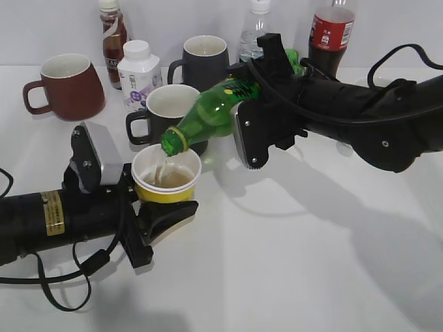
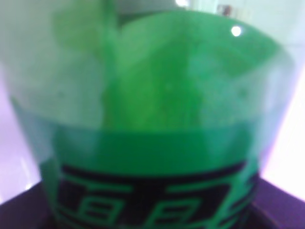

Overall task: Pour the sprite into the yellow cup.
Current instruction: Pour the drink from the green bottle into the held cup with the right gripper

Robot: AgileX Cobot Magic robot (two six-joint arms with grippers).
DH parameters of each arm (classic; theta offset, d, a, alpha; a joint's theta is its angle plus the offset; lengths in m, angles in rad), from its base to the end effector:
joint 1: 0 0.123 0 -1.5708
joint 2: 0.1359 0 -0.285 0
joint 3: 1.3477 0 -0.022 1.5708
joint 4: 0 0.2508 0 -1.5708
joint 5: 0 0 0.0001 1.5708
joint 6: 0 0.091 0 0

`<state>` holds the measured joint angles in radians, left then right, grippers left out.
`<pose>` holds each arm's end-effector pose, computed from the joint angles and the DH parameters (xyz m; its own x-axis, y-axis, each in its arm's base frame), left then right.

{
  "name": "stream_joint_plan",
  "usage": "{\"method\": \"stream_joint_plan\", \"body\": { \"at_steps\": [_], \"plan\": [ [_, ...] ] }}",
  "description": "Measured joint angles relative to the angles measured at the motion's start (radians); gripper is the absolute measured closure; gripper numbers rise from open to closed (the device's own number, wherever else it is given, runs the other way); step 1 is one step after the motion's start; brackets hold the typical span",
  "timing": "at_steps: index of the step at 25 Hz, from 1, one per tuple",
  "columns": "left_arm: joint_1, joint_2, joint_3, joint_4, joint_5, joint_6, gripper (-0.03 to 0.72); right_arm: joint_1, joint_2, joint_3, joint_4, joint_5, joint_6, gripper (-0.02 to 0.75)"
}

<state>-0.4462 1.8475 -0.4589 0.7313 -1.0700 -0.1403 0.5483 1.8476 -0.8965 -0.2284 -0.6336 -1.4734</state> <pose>0.2216 -0.1651 0.1218 -0.0883 0.2788 -0.9563 0.8984 0.4369 0.0444 0.3192 0.2092 0.1859 0.6431 -0.7639 0.0530 -0.1494 -0.1930 -0.9698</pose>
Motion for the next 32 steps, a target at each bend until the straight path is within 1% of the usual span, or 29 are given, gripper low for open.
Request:
{"method": "stream_joint_plan", "body": {
  "at_steps": [21, 24, 29, 32],
  "plan": [
    [0.000, 0.000, 0.000, 0.003, 0.002, 0.000, 0.300, 0.000, 0.000, 0.000, 0.000, -0.001, -0.022, 0.292],
    [0.000, 0.000, 0.000, 0.003, 0.000, 0.000, 0.300, 0.000, 0.000, 0.000, 0.006, -0.001, 0.016, 0.292],
    [0.000, -0.016, 0.003, -0.007, -0.001, 0.000, 0.300, 0.000, 0.000, 0.000, 0.007, -0.001, 0.154, 0.292],
    [0.000, -0.055, 0.023, -0.077, -0.005, 0.000, 0.300, 0.000, 0.000, 0.000, 0.008, -0.002, 0.255, 0.292]
  ]
}}
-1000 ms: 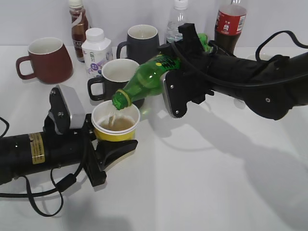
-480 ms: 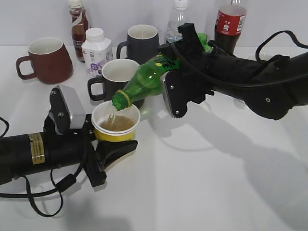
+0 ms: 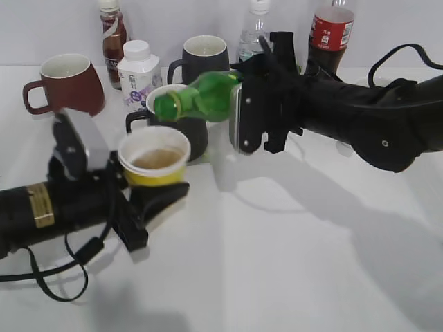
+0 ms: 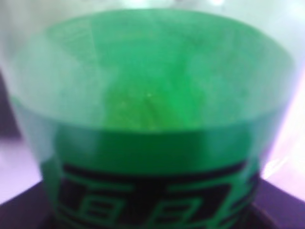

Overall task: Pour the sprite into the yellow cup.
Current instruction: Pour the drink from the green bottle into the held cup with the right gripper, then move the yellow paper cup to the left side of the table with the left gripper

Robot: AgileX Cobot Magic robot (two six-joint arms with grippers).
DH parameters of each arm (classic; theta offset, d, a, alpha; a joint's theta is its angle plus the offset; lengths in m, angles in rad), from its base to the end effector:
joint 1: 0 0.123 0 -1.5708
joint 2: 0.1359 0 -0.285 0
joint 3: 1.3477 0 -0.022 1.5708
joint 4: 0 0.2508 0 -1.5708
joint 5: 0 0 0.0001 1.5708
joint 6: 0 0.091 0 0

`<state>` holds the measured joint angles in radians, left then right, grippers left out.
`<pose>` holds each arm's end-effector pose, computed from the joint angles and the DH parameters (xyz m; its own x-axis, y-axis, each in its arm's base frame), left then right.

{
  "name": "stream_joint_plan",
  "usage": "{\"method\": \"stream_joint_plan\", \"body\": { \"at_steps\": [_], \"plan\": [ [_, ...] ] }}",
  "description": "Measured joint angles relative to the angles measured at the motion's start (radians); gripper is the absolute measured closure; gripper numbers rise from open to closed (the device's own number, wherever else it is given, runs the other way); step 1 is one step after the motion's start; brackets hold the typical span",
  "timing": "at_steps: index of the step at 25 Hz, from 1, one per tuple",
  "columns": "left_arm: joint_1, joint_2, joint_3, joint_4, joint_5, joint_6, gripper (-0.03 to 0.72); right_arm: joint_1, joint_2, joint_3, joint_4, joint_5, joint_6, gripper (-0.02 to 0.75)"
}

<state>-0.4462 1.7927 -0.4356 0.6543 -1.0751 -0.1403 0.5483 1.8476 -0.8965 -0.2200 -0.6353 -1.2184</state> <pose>0.2213 -0.1598 0.1343 -0.0866 0.2362 -0.9678 0.8631 0.5029 0.0455 0.3195 0.2089 0.1861 0.5795 -0.7903 -0.1988 -0.3082 0.0133 -0.9512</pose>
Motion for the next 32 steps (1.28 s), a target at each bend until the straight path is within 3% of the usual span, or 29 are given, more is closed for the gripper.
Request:
{"method": "stream_joint_plan", "body": {
  "at_steps": [5, 10, 18, 26, 32],
  "plan": [
    [0.000, -0.063, 0.041, -0.142, 0.001, 0.000, 0.300, 0.000, 0.000, 0.000, 0.001, -0.004, 0.264, 0.292],
    [0.010, -0.104, 0.051, -0.215, 0.013, 0.000, 0.300, 0.000, 0.000, 0.000, 0.001, -0.005, 0.614, 0.292],
    [0.135, -0.122, 0.051, -0.328, 0.021, 0.000, 0.300, 0.000, 0.000, 0.000, 0.068, -0.005, 1.088, 0.293],
    [0.274, -0.108, 0.050, -0.340, 0.019, 0.005, 0.300, 0.000, 0.013, 0.000, 0.177, -0.028, 1.218, 0.299],
    [0.290, -0.026, -0.009, -0.348, 0.019, 0.043, 0.300, 0.000, 0.048, 0.000, 0.226, -0.094, 1.218, 0.301]
  ]
}}
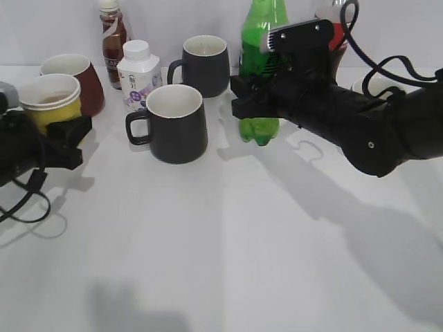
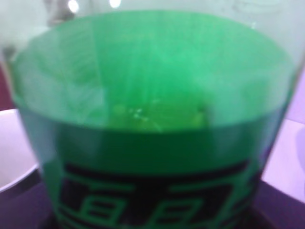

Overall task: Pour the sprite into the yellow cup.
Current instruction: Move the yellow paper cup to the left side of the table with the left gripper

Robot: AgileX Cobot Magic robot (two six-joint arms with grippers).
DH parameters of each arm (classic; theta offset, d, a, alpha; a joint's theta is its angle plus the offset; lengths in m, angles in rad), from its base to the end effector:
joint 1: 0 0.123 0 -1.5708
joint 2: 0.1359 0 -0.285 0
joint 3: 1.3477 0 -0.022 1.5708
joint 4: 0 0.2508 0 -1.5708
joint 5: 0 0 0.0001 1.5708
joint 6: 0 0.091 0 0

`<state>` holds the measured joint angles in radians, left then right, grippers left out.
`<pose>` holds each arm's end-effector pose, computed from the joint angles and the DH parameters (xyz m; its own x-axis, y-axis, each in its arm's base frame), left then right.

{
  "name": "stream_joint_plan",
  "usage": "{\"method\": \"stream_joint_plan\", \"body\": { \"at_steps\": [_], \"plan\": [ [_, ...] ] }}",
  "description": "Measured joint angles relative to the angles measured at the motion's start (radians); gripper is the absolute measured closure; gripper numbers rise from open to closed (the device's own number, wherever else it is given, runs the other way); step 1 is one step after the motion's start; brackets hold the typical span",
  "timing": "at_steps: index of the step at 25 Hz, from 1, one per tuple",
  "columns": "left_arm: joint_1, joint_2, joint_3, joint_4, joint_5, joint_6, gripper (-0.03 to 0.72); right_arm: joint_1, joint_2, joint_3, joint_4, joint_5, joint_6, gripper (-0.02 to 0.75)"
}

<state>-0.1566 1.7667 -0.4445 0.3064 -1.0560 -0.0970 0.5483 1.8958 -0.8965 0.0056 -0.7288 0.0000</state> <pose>0.2751 -0.0676 0.1454 -0.1723 0.0834 -0.9815 0.4153 0.9097 0.0044 0.3306 0.2015 0.1767 -0.1577 -0.0914 -0.9832 -0.5174 0.8557 0.0034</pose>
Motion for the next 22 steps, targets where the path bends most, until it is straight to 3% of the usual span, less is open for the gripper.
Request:
{"method": "stream_joint_plan", "body": {
  "at_steps": [8, 14, 22],
  "plan": [
    [0.000, 0.172, -0.116, -0.007, -0.039, 0.002, 0.300, 0.000, 0.000, 0.000, 0.014, -0.009, 0.000, 0.301],
    [0.000, 0.250, -0.127, -0.005, -0.107, 0.002, 0.297, 0.000, 0.000, 0.000, 0.014, -0.009, -0.009, 0.301],
    [0.000, 0.251, -0.128, 0.040, -0.114, 0.002, 0.149, 0.000, 0.000, 0.000, 0.014, -0.009, -0.013, 0.301]
  ]
}}
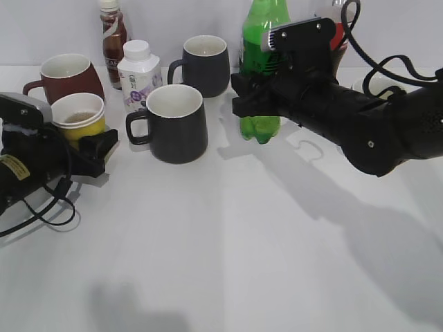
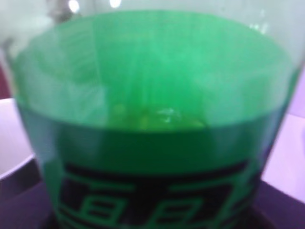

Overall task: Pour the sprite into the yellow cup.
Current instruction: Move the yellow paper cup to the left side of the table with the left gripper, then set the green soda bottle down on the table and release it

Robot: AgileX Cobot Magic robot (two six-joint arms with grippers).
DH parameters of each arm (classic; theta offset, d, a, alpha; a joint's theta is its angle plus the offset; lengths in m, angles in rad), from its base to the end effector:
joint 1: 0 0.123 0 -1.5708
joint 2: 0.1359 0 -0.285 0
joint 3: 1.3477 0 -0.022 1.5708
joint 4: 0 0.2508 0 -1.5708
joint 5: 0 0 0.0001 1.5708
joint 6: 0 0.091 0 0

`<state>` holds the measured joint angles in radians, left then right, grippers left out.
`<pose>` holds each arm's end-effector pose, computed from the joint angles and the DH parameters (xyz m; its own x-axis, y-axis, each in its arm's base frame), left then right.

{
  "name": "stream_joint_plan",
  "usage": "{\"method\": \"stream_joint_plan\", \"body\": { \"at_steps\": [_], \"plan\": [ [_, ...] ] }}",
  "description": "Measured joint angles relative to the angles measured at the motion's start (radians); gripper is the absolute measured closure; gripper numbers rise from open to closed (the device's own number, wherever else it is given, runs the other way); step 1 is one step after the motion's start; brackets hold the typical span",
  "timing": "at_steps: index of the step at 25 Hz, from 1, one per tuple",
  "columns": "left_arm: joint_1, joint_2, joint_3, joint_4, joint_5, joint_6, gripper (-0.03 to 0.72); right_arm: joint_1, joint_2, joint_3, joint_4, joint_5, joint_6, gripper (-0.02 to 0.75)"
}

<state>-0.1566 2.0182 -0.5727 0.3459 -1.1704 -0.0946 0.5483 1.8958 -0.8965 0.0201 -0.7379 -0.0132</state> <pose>0.3076 -0.0773 0.1022 -0.1858 0.0726 -0.9799 0.4586 0.8884 -0.0212 0.3311 0.2008 0.1775 -0.1489 -0.0890 -0.9848 -0.5096 0.8604 -0.0007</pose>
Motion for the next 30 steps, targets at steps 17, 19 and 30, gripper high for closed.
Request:
{"method": "stream_joint_plan", "body": {
  "at_steps": [17, 19, 30],
  "plan": [
    [0.000, -0.089, 0.188, -0.065, -0.036, 0.001, 0.059, 0.000, 0.034, 0.007, -0.062, -0.035, 0.026, 0.301],
    [0.000, -0.111, 0.217, -0.065, -0.036, 0.001, 0.059, 0.000, 0.034, 0.019, -0.062, -0.036, 0.027, 0.272],
    [0.000, -0.252, 0.343, -0.060, -0.036, 0.002, 0.074, 0.000, 0.034, 0.108, -0.038, -0.166, 0.031, 0.181]
  ]
}}
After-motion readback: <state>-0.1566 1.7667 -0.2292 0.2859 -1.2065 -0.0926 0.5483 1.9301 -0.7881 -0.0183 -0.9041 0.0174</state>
